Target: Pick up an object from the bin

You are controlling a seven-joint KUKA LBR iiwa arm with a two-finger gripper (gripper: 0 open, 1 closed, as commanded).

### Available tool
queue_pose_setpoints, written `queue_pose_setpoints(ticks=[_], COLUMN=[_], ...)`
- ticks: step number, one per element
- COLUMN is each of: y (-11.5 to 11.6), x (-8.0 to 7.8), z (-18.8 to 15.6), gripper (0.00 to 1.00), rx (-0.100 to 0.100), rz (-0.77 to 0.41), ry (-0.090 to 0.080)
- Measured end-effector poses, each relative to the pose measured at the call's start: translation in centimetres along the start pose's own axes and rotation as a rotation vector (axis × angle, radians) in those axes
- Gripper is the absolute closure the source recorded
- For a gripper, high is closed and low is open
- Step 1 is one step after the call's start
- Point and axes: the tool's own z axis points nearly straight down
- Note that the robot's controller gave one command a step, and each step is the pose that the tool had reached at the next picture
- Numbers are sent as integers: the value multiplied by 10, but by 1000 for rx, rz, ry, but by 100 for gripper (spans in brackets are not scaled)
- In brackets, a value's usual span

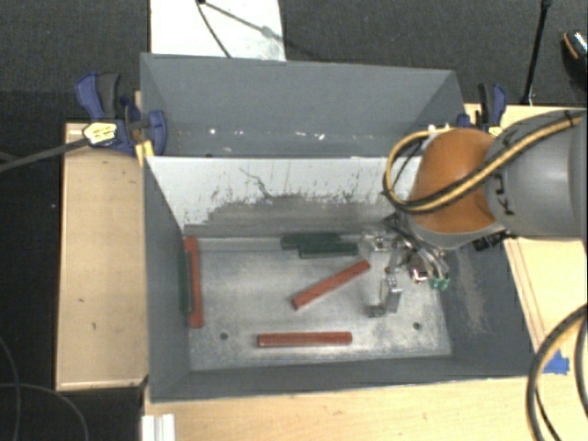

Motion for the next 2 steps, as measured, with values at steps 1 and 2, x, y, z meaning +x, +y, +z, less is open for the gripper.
queue_pose_setpoints(ticks=[1,2], y=[61,57], x=[-16,-16], z=[-5,-5], gripper=[0,100], rx=[-1,2], rz=[-36,-32], ry=[-10,-9])
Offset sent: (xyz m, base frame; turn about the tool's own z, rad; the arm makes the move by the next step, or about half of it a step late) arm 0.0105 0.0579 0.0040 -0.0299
